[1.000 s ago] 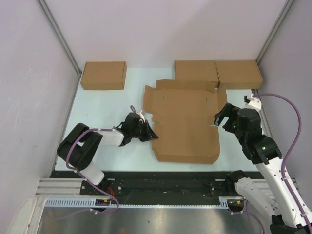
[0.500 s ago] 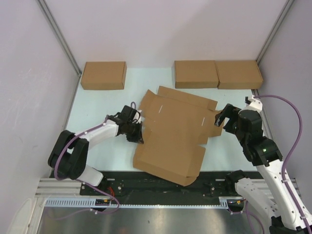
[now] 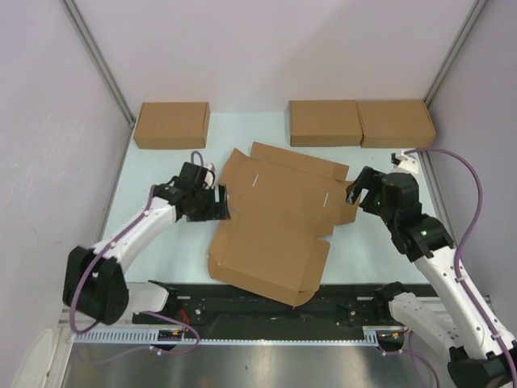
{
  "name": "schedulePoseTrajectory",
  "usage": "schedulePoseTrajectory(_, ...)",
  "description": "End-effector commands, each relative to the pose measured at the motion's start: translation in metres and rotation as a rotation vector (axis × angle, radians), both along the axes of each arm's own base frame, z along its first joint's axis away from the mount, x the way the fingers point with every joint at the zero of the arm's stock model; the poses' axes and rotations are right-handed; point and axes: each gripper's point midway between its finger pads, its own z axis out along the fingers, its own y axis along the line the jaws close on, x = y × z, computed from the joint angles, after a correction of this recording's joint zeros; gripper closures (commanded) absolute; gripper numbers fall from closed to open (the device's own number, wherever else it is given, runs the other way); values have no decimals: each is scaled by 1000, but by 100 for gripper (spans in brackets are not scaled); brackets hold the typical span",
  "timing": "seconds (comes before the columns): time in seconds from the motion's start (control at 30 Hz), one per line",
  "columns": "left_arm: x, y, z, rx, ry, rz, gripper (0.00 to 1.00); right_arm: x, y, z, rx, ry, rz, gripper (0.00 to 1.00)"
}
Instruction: Fold the paper box
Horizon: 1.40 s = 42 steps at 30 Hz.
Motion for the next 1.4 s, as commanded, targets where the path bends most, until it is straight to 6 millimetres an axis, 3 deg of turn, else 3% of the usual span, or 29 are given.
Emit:
schedulePoseTrajectory(0.0, 43, -17, 93, -180, -329, 87, 18, 28, 19, 5, 13, -54, -15, 21)
schedulePoseTrajectory(0.03, 46, -23, 100, -223, -367, 87, 19, 38, 17, 11, -1, -95, -65, 23)
schedulePoseTrajectory(0.07, 44, -24, 96, -251, -382, 99, 21, 43, 24, 13, -13, -114, -47, 24)
schedulePoseTrajectory(0.1, 51, -28, 111, -309, -441, 126, 21, 48, 30, 20, -24, -140, -21, 27)
schedulePoseTrajectory(0.13, 50, -32, 111, -335, -450, 119, 21, 60, 44, 21, -34, -153, 24, 27)
schedulePoseTrajectory(0.2, 52, -36, 101, -364, -445, 128, 23, 70, 63, 32, -123, -188, 126, 23)
schedulePoseTrajectory(0.23, 51, -38, 97, -369, -435, 125, 24, 80, 76, 25, -153, -176, 175, 21)
schedulePoseTrajectory(0.3, 50, -37, 80, -354, -391, 138, 26, 96, 82, 21, -197, -169, 208, 17)
schedulePoseTrajectory(0.33, 48, -36, 74, -345, -374, 144, 26, 106, 87, 31, -183, -191, 228, 17)
schedulePoseTrajectory(0.37, 46, -34, 65, -334, -360, 151, 27, 118, 94, 14, -219, -155, 266, 17)
schedulePoseTrajectory(0.43, 41, -29, 51, -317, -335, 177, 27, 136, 103, 17, -233, -170, 302, 16)
schedulePoseTrajectory(0.47, 41, -28, 49, -322, -334, 193, 27, 147, 111, 0, -252, -137, 335, 16)
schedulePoseTrajectory(0.53, 37, -27, 42, -332, -324, 212, 28, 163, 125, -3, -258, -163, 421, 16)
schedulePoseTrajectory(0.57, 37, -29, 42, -354, -321, 228, 28, 171, 132, -18, -265, -148, 459, 16)
schedulePoseTrajectory(0.67, 32, -31, 33, -379, -301, 243, 30, 187, 148, -23, -260, -190, 561, 16)
schedulePoseTrajectory(0.7, 31, -31, 30, -380, -296, 246, 30, 190, 155, -38, -250, -163, 600, 17)
schedulePoseTrajectory(0.83, 25, -28, 14, -362, -257, 260, 31, 215, 163, -60, -334, -169, 651, 18)
schedulePoseTrajectory(0.9, 23, -29, 10, -365, -242, 267, 31, 228, 165, -58, -370, -189, 656, 19)
schedulePoseTrajectory(0.93, 21, -29, 7, -370, -233, 269, 31, 234, 166, -71, -383, -169, 668, 19)
schedulePoseTrajectory(1.0, 18, -30, 5, -387, -222, 282, 31, 247, 166, -70, -406, -166, 703, 20)
schedulePoseTrajectory(1.03, 14, -31, 1, -395, -208, 280, 31, 255, 165, -86, -419, -138, 719, 20)
schedulePoseTrajectory(1.1, 13, -33, 0, -418, -203, 290, 32, 262, 161, -95, -461, -116, 751, 21)
schedulePoseTrajectory(1.13, 9, -34, -4, -420, -192, 291, 32, 272, 163, -87, -468, -136, 757, 21)
schedulePoseTrajectory(1.17, 8, -35, -6, -427, -184, 292, 32, 276, 164, -99, -467, -111, 775, 21)
schedulePoseTrajectory(1.23, 5, -36, -11, -426, -171, 288, 33, 287, 164, -95, -442, -119, 796, 23)
schedulePoseTrajectory(1.3, 3, -37, -12, -425, -163, 281, 32, 289, 169, -108, -426, -97, 834, 24)
schedulePoseTrajectory(1.33, 3, -36, -14, -421, -163, 280, 32, 294, 170, -104, -431, -110, 836, 24)
schedulePoseTrajectory(1.37, 1, -37, -15, -421, -155, 277, 32, 296, 171, -116, -434, -91, 845, 25)
